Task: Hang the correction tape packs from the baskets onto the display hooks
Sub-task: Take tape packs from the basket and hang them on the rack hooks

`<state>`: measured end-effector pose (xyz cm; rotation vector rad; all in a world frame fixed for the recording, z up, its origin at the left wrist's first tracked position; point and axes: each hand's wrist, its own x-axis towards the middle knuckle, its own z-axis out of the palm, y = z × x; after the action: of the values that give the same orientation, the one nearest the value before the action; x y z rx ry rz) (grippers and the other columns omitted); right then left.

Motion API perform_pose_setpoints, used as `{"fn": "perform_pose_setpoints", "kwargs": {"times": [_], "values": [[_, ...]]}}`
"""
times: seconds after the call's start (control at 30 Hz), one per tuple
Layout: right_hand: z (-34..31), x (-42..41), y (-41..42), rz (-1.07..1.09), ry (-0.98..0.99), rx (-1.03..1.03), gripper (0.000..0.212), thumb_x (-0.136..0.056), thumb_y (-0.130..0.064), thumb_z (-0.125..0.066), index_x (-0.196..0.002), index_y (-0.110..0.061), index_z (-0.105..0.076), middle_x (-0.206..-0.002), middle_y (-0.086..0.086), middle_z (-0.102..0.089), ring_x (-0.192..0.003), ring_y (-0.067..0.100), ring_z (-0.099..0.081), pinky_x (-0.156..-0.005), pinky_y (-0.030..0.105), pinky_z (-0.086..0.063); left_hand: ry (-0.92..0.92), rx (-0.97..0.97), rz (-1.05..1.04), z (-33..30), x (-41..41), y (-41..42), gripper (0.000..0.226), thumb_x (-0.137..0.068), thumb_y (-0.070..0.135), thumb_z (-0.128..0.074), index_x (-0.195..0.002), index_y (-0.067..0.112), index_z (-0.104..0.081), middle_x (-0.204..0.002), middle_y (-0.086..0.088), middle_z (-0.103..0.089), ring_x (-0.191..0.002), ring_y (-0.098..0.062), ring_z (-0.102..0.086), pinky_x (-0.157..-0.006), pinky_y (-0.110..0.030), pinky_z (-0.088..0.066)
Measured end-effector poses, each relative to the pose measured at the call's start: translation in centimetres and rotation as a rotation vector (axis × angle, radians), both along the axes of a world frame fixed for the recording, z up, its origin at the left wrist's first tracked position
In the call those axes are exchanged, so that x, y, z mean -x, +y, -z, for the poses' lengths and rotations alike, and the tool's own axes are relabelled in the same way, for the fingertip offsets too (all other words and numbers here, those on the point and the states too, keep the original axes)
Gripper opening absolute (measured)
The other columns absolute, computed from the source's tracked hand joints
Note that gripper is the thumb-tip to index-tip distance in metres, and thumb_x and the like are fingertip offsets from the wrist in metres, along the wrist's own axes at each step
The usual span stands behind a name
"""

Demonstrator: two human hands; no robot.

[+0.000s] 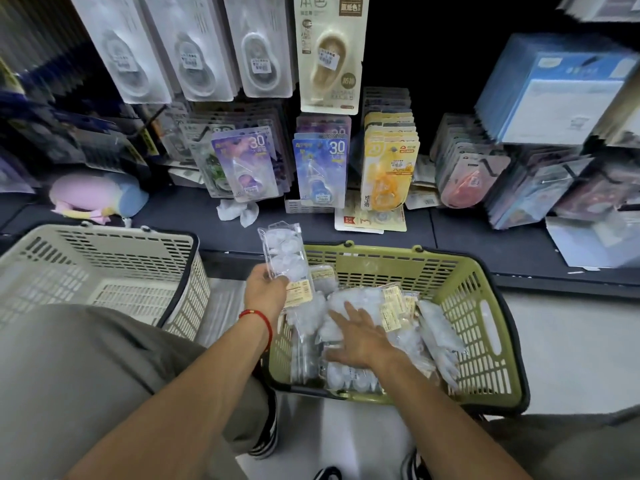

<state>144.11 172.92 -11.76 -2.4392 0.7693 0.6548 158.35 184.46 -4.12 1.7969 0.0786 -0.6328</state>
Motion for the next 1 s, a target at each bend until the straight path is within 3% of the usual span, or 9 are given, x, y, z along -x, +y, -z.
{"fn": "perform_pose_setpoints", "kwargs": {"times": [0.1, 0.23, 0.4, 0.5, 0.6, 0.67, 0.73, 0.87, 1.0], "values": [[0.8, 0.3, 0.4, -0.064, 0.072, -0.018, 0.101, -0.095, -0.045, -0.075, -0.168, -0.04, -0.005, -0.175, -0.005, 0.02, -0.163, 0.03, 0.012, -0.13, 0.06, -0.01, 0.016, -0.014, -0.009, 0.3, -0.4, 1.3, 0.015, -0.101, 0.002, -0.059, -0.111, 0.013, -0.061, -0.105, -0.017, -0.074, -0.083, -0.027, -0.072, -0.057, -0.03, -0.052], [-0.5, 2.5, -2.5, 0.159, -0.23, -0.229, 0.074, -0.097, -0.021, -0.075, -0.161, -0.034, -0.039, -0.176, 0.0, -0.017, -0.153, 0.023, -0.035, -0.122, 0.035, -0.035, 0.018, -0.048, 0.016, 1.3, -0.4, 2.0, 0.012, -0.102, 0.005, -0.06, -0.11, 0.014, -0.059, -0.1, -0.016, -0.075, -0.075, -0.025, -0.073, -0.045, -0.023, -0.048], [-3.3, 5.5, -6.9, 0.915, -0.651, -0.612, 0.045, -0.096, -0.001, -0.07, -0.134, -0.024, -0.063, -0.13, 0.013, -0.073, -0.111, 0.031, -0.074, -0.089, 0.048, -0.063, 0.077, -0.041, 0.088, 1.8, 0.8, 0.8, 0.012, -0.101, 0.01, -0.058, -0.096, 0.02, -0.054, -0.105, -0.021, -0.074, -0.089, -0.037, -0.075, -0.065, -0.036, -0.055], [-4.7, 7.0, -7.9, 1.164, -0.833, -0.852, 0.037, -0.094, -0.007, -0.074, -0.127, -0.024, -0.069, -0.108, 0.005, -0.081, -0.092, 0.024, -0.081, -0.063, 0.04, -0.064, 0.148, -0.015, 0.165, 1.8, 2.4, -0.5, 0.007, -0.101, 0.011, -0.055, -0.106, 0.016, -0.056, -0.109, -0.02, -0.074, -0.094, -0.037, -0.075, -0.073, -0.043, -0.06], [-5.2, 6.2, -6.3, 1.195, -0.949, -0.926, 0.041, -0.094, -0.013, -0.074, -0.131, -0.029, -0.065, -0.116, 0.002, -0.08, -0.099, 0.022, -0.079, -0.068, 0.04, -0.065, 0.342, 0.074, 0.163, 1.7, 5.1, -1.6, 0.01, -0.106, 0.01, -0.048, -0.109, 0.019, -0.05, -0.103, -0.019, -0.071, -0.09, -0.037, -0.074, -0.075, -0.052, -0.064], [-5.1, 4.8, -4.3, 1.203, -0.976, -1.015, 0.039, -0.096, -0.015, -0.072, -0.13, -0.032, -0.064, -0.117, 0.001, -0.08, -0.103, 0.024, -0.078, -0.073, 0.045, -0.065, 0.487, 0.183, 0.157, 1.4, 6.7, -2.3, 0.011, -0.109, 0.012, -0.042, -0.116, 0.019, -0.047, -0.115, -0.023, -0.069, -0.095, -0.041, -0.074, -0.073, -0.059, -0.064], [-4.8, 3.3, -1.9, 1.213, -1.026, -1.069, 0.033, -0.099, -0.013, -0.071, -0.128, -0.025, -0.063, -0.113, 0.007, -0.08, -0.1, 0.03, -0.079, -0.071, 0.047, -0.065, 0.568, 0.277, 0.162, 1.5, 7.9, -2.7, 0.024, -0.111, 0.022, -0.04, -0.132, 0.013, -0.046, -0.127, -0.028, -0.068, -0.106, -0.047, -0.072, -0.086, -0.065, -0.061], [-4.4, 1.8, 0.4, 1.163, -1.06, -0.807, 0.035, -0.092, -0.016, -0.082, -0.122, -0.015, -0.064, -0.1, 0.014, -0.081, -0.084, 0.031, -0.081, -0.061, 0.039, -0.064, 0.576, 0.401, 0.12, 2.0, 8.8, -2.1, 0.035, -0.104, 0.024, -0.064, -0.135, 0.02, -0.049, -0.119, -0.022, -0.075, -0.104, -0.041, -0.076, -0.088, -0.064, -0.06], [-4.5, 2.2, -1.5, 1.349, -1.028, -0.685, 0.029, -0.095, -0.021, -0.078, -0.122, -0.017, -0.068, -0.113, 0.014, -0.078, -0.102, 0.03, -0.076, -0.091, 0.05, -0.063, 0.526, 0.406, 0.004, 2.0, 7.4, -1.2, 0.037, -0.1, 0.008, -0.068, -0.13, 0.02, -0.051, -0.12, -0.02, -0.073, -0.092, -0.04, -0.078, -0.072, -0.058, -0.065]]}}
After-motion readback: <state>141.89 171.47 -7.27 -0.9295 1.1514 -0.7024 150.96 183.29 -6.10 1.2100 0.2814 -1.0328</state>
